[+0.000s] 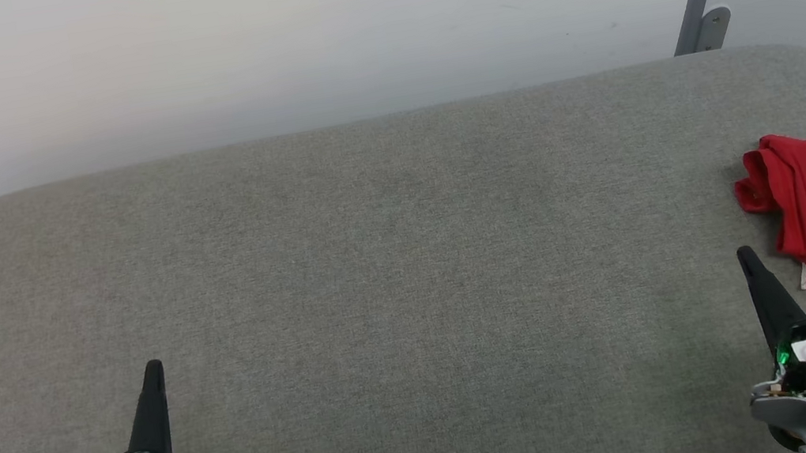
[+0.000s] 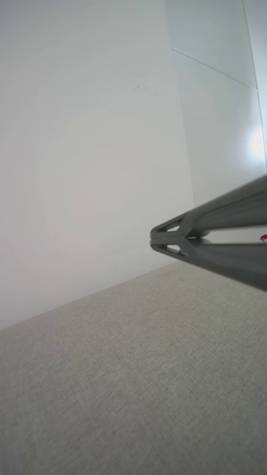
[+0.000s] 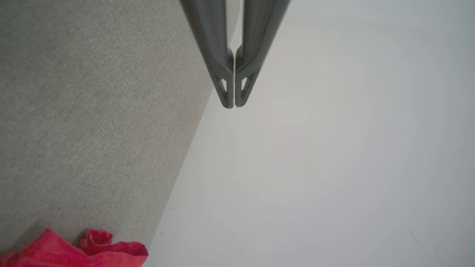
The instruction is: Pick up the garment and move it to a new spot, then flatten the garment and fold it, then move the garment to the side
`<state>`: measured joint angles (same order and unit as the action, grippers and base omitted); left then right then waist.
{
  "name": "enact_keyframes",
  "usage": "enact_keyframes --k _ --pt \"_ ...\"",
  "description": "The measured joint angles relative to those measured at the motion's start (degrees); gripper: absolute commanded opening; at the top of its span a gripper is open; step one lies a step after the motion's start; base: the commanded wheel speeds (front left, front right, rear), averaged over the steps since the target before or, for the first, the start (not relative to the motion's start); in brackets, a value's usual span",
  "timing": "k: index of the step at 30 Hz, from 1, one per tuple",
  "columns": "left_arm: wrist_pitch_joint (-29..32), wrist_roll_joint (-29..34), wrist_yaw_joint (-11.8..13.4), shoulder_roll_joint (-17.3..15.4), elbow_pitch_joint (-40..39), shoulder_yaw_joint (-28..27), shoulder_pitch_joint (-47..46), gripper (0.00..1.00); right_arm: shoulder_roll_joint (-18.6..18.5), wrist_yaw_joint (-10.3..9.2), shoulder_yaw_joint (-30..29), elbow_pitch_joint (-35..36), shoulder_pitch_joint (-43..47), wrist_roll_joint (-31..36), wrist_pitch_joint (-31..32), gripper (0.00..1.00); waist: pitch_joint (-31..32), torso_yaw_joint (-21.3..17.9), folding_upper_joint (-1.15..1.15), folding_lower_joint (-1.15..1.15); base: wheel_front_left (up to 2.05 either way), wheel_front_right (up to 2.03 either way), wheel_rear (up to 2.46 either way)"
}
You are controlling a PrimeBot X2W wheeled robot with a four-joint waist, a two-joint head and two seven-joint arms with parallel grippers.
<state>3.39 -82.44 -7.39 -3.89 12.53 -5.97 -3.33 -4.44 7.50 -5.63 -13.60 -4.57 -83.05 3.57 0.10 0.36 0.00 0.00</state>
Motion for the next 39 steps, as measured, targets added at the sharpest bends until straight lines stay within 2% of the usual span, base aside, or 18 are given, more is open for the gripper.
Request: enact_keyframes --k 28,39 --pt "2.9 -9.9 0.0 0.8 1.6 -0.3 -2.5 0.0 1.5 0.0 -0.9 -0.4 -1.4 -8.9 3.0 0.0 -0.3 -0.4 0.0 0.0 0.0 0.0 0.0" --pt "3.0 -10.1 0.0 0.9 1.6 -0.3 -2.6 0.0 1.6 0.0 -1.0 -0.4 -1.4 -9.2 3.1 0.0 -0.3 -0.4 0.0 0.0 0.0 0.0 0.0"
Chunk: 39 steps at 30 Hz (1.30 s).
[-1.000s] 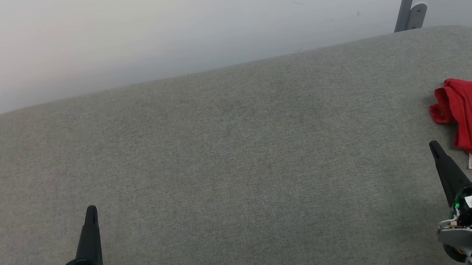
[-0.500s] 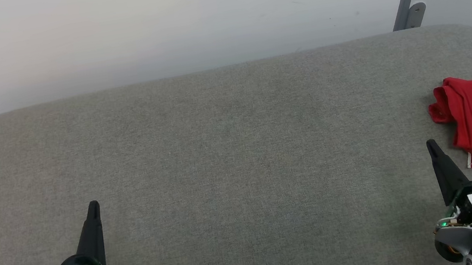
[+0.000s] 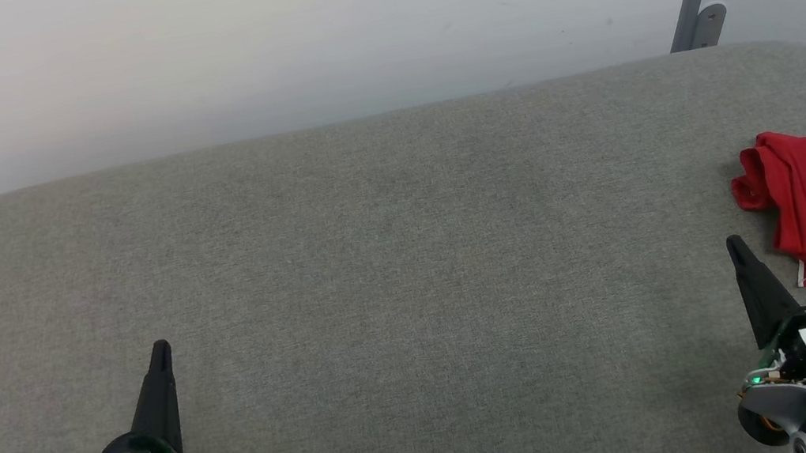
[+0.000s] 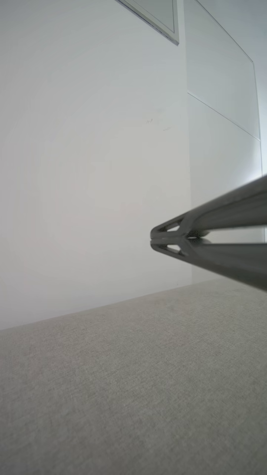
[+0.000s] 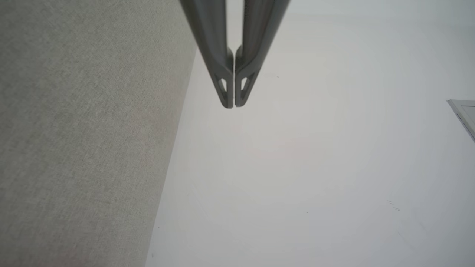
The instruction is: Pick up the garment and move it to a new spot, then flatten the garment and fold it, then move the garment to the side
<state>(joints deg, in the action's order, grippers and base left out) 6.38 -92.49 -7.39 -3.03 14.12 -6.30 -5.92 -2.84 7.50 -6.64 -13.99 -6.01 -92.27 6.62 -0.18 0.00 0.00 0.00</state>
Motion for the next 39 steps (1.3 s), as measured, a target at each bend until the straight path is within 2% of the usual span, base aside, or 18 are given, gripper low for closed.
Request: enact_keyframes --k 39 --pt "0.2 0.0 0.0 0.1 0.0 -0.1 0.0 0.0 0.0 0.0 0.0 0.0 -0.1 0.0 0.0 0.0 0.0 0.0 0.0 0.0 0.0 0.0 0.0"
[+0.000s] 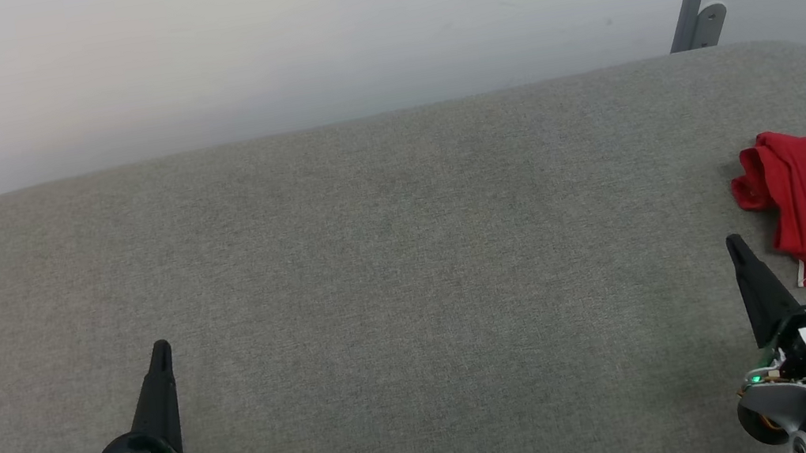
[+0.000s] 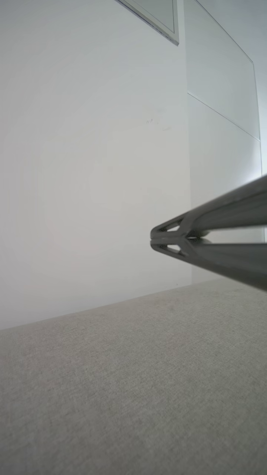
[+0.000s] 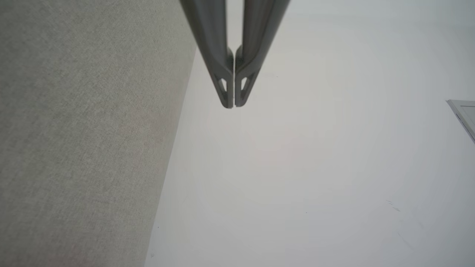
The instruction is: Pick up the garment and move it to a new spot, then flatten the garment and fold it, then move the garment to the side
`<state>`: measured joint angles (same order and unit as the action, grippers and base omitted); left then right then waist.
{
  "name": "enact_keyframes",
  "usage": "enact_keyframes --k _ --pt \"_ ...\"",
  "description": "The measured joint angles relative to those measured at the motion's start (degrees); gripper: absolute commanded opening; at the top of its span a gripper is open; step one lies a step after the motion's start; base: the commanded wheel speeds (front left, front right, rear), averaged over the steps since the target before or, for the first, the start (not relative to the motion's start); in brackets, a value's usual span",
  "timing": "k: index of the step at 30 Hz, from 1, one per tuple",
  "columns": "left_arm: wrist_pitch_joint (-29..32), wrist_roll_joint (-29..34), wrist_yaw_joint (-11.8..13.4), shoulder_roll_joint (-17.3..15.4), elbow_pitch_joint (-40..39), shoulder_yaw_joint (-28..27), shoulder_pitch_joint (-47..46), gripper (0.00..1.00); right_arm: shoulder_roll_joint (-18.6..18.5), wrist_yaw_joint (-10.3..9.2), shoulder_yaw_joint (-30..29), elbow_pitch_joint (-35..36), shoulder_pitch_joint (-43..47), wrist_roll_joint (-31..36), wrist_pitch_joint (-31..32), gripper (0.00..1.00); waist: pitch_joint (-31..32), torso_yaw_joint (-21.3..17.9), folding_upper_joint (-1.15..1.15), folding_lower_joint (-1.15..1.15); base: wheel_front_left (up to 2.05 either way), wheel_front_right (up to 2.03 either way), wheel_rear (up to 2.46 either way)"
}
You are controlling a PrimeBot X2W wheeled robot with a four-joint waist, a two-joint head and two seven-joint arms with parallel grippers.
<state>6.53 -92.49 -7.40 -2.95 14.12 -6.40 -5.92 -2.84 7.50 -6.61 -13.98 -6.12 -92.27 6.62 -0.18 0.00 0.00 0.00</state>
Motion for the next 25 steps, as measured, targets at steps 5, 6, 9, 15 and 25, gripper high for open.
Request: enact_keyframes --k 5,6,9,15,25 --pt "0.0 0.0 0.0 0.0 0.0 0.0 0.0 0.0 0.0 0.0 0.0 0.0 0.0 0.0 0.0 0.0 0.0 0.0 0.0 0.0 0.0 0.0 0.0" --pt "0.0 0.0 0.0 0.0 0.0 0.0 0.0 0.0 0.0 0.0 0.0 0.0 0.0 0.0 0.0 0.0 0.0 0.0 0.0 0.0 0.0 0.0 0.0" --pt "0.0 0.0 0.0 0.0 0.0 0.0 0.0 0.0 0.0 0.0 0.0 0.0 0.0 0.0 0.0 0.0 0.0 0.0 0.0 0.0 0.0 0.0 0.0" --pt "0.0 0.0 0.0 0.0 0.0 0.0 0.0 0.0 0.0 0.0 0.0 0.0 0.0 0.0 0.0 0.0 0.0 0.0 0.0 0.0 0.0 0.0 0.0" --pt "0.0 0.0 0.0 0.0 0.0 0.0 0.0 0.0 0.0 0.0 0.0 0.0 0.0 0.0 0.0 0.0 0.0 0.0 0.0 0.0 0.0 0.0 0.0"
